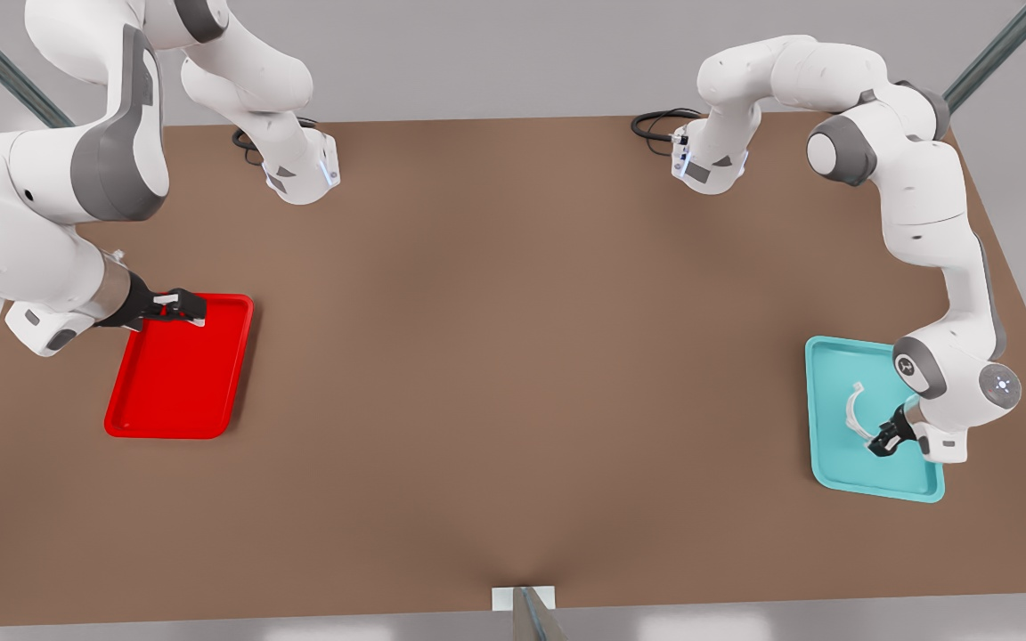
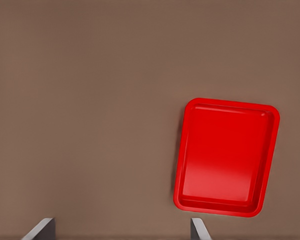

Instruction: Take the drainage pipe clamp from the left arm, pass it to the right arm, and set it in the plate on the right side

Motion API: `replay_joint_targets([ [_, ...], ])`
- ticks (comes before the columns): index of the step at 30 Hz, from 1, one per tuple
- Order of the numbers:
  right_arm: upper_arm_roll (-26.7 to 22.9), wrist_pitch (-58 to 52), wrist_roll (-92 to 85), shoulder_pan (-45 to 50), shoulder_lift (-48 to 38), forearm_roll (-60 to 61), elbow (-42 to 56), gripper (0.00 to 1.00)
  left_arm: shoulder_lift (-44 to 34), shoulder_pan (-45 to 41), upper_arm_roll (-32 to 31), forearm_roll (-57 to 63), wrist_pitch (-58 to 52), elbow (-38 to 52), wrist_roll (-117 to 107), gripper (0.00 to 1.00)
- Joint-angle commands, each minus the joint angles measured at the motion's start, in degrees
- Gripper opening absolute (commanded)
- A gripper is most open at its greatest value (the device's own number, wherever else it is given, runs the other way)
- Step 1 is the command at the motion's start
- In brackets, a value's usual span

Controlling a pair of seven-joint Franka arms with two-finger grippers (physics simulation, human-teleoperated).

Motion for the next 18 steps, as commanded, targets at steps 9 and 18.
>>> replay_joint_targets([
  [9, 0.02, -0.08, -0.94, -0.55, 0.02, 0.07, -0.05, 1.00, 0.46, 0.02, 0.09, 0.10, -0.05, 0.85, -6.64, 0.34],
  [18, 0.02, -0.08, -1.03, -0.72, 0.11, 0.07, -0.05, 1.00, 1.08, 0.02, 0.09, 0.02, 0.04, 0.94, -6.56, 0.30],
])
